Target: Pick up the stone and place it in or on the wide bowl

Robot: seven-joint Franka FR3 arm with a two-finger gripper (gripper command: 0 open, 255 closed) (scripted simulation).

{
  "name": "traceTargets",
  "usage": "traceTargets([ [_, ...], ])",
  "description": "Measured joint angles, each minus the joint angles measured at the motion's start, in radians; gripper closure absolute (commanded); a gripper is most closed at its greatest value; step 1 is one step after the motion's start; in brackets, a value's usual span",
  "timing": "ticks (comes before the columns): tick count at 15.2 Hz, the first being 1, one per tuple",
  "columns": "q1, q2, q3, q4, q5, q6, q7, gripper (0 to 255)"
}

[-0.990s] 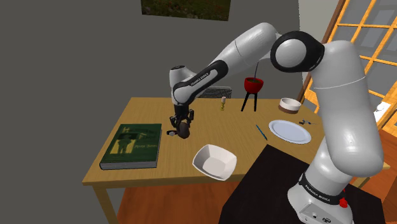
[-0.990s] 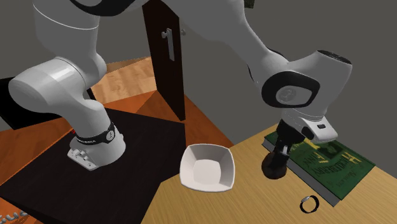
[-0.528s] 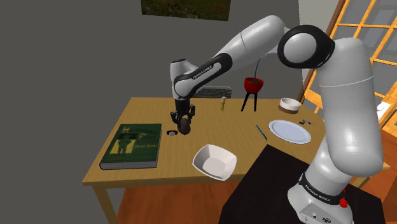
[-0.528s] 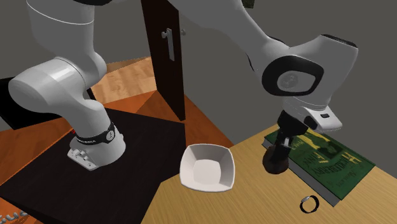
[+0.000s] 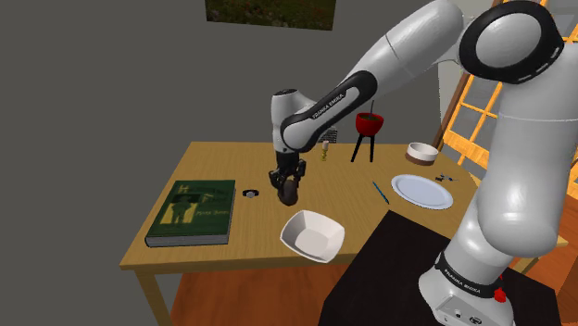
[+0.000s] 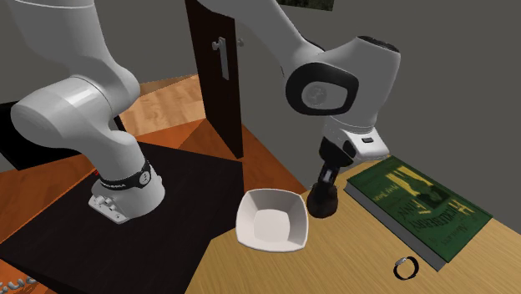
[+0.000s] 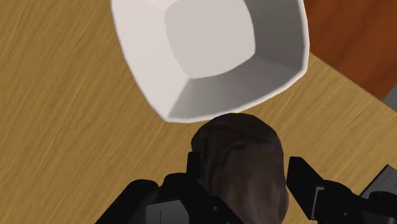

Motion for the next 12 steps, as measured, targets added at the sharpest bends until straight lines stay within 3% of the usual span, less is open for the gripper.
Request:
traceTargets([
  [7, 0.0, -0.26, 0.011, -0.327, 0.033, 0.069, -0.008, 255],
  [12, 0.001, -0.257, 0.012, -0.391, 0.028, 0.135, 0.001, 255],
])
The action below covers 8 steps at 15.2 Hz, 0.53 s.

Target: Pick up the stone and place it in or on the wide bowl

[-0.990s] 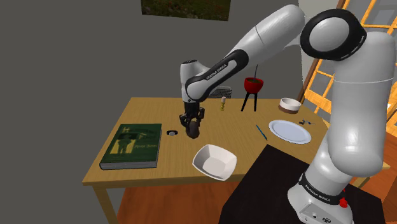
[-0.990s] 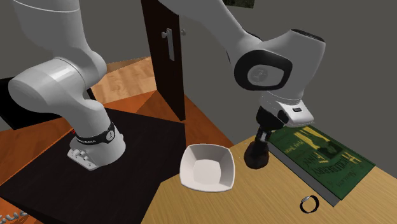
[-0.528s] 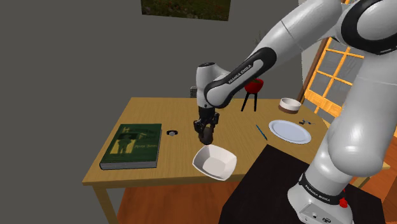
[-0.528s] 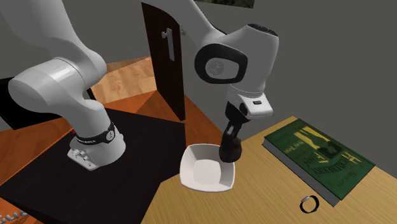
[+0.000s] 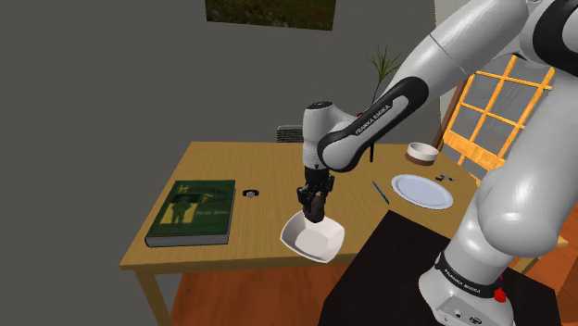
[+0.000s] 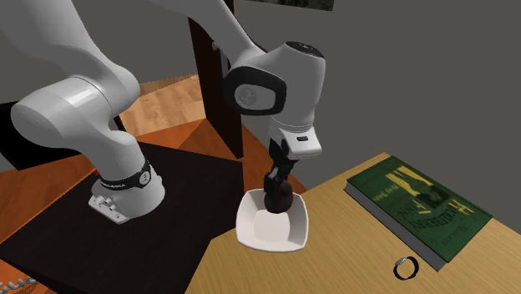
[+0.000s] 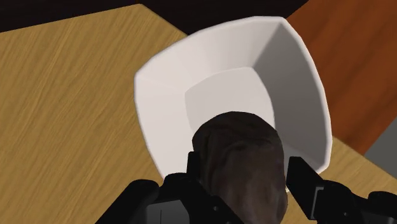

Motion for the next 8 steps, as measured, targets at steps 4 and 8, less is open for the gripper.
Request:
traceTargets([
  [4, -0.002, 0.049, -0.001, -0.015, -0.015, 0.063, 0.012, 255],
  [8, -0.001, 0.106, -0.003, -0.016, -0.033, 0.12, 0.03, 255],
])
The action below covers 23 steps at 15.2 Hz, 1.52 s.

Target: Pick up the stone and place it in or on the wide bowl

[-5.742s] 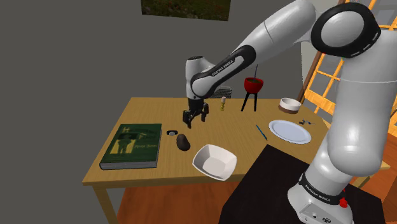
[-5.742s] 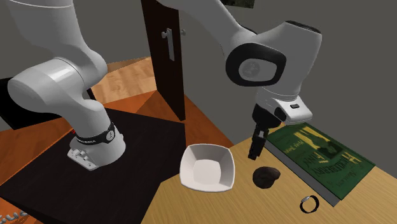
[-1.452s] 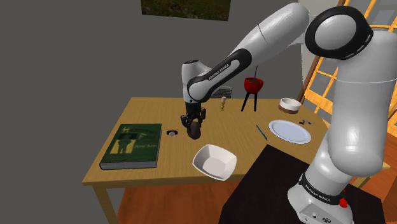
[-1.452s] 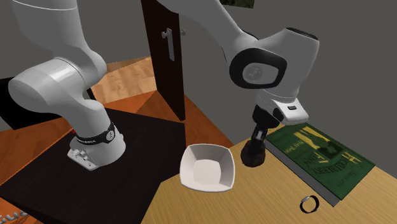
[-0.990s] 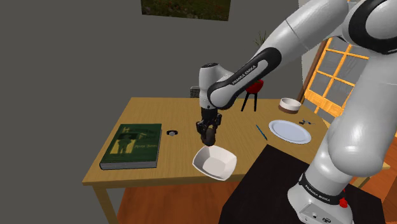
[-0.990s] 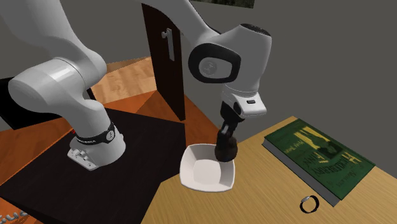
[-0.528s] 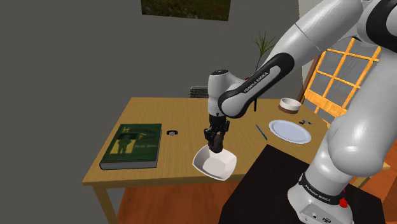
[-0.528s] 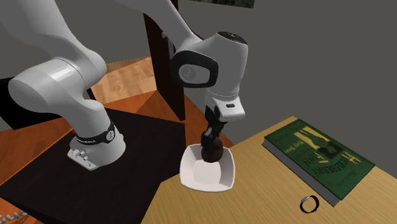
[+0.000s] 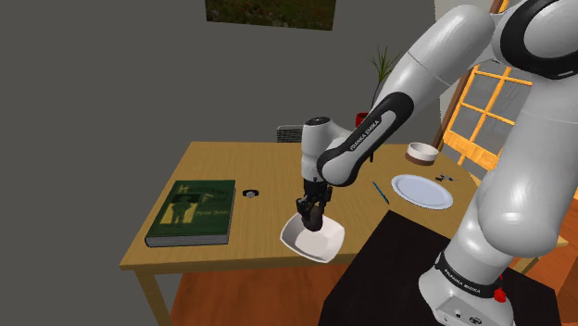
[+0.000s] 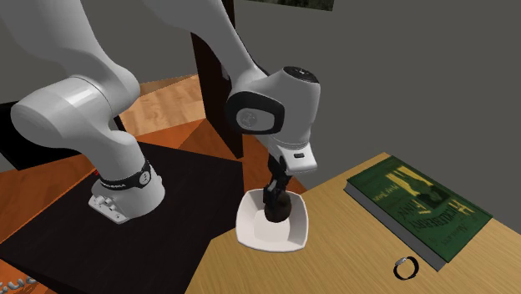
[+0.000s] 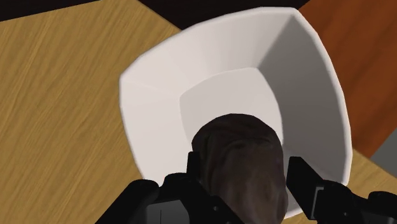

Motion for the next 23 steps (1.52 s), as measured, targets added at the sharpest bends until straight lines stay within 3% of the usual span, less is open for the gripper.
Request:
traceTargets([
  [4, 0.0, 0.048, -0.005, -0.006, -0.019, 0.054, 0.013, 255],
  [10, 0.001, 0.061, -0.006, -0.002, -0.023, 0.062, 0.018, 255],
  [11, 0.001, 0.061, -0.006, -0.002, -0.023, 0.062, 0.018, 0],
  [17, 0.001, 0.061, -0.006, -0.002, -0.023, 0.062, 0.018, 0],
  [23, 0.002, -0.056, 0.007, 0.017, 0.02, -0.07, -0.012, 0],
])
